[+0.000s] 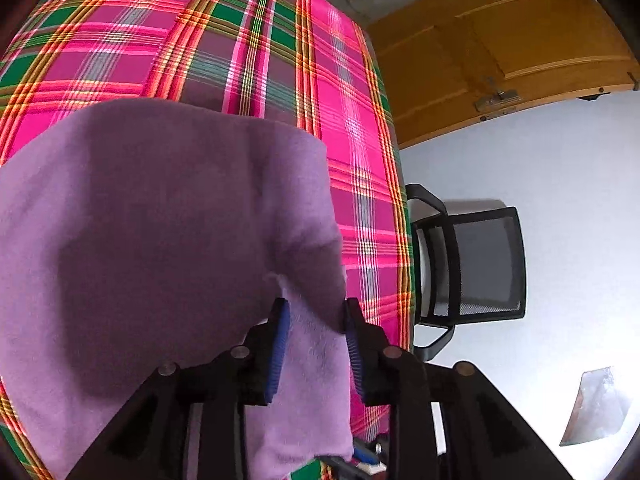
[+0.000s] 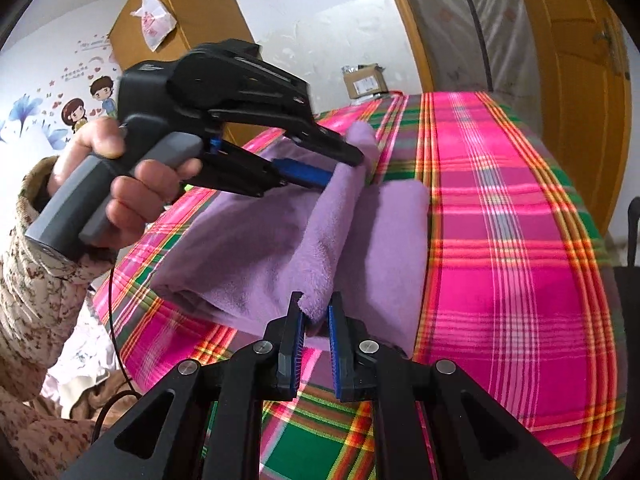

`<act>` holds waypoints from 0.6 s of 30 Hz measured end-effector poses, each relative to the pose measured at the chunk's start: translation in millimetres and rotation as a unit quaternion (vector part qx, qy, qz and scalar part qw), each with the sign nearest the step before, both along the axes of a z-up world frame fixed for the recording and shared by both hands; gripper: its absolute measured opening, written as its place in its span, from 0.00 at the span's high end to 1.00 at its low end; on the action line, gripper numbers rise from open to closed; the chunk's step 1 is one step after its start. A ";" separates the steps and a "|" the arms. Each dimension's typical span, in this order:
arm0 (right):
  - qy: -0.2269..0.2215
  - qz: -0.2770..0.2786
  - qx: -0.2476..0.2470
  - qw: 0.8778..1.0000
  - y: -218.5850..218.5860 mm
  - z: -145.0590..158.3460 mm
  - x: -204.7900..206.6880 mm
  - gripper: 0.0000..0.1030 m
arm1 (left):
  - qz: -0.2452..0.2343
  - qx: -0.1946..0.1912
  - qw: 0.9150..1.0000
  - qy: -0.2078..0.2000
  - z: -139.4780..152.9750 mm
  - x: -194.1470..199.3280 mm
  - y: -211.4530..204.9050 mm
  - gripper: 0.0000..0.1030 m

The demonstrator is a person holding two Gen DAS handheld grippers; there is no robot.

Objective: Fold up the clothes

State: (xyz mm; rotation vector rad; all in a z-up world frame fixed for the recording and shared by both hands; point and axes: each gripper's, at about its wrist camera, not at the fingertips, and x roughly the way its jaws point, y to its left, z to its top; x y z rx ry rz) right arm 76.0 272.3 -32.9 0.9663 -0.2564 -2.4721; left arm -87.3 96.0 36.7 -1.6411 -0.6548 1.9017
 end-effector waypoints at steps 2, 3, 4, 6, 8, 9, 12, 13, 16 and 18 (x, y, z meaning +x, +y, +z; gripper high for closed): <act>-0.008 0.003 -0.011 1.000 3.7 -3.1 -1.9 0.85 | 0.000 0.002 1.000 0.009 3.5 8.6 -11.3 0.71; -0.008 0.003 -0.014 1.000 5.3 -3.6 -1.9 0.85 | 0.001 0.004 1.000 0.015 5.7 13.4 -17.8 0.71; -0.008 0.003 -0.018 1.000 7.0 -4.1 -1.9 0.84 | 0.005 0.009 1.000 0.022 7.9 18.3 -25.4 0.71; -0.013 0.004 -0.033 0.999 12.7 -5.9 -5.3 0.82 | 0.013 0.020 0.999 0.027 9.9 24.8 -38.2 0.71; -0.015 0.006 -0.045 0.999 15.2 -5.4 -6.2 0.82 | 0.025 0.025 0.999 0.035 12.3 32.7 -52.3 0.71; -0.015 0.010 -0.051 0.999 16.1 -5.2 -7.3 0.82 | 0.032 0.025 0.998 0.040 13.5 36.7 -59.4 0.71; -0.016 0.016 -0.059 0.998 18.0 -5.1 -12.1 0.75 | 0.044 0.038 0.997 0.048 15.0 47.4 -78.7 0.71; -0.016 0.016 -0.062 0.998 18.9 -5.1 -14.1 0.73 | 0.052 0.042 0.997 0.049 14.5 50.4 -85.4 0.71; -0.027 0.015 -0.090 0.995 23.7 -5.1 -23.2 0.66 | 0.064 0.045 0.996 0.047 9.1 57.4 -100.0 0.71; -0.031 0.016 -0.101 0.994 24.0 -4.1 -27.8 0.64 | 0.072 0.047 0.995 0.043 4.2 61.4 -108.3 0.71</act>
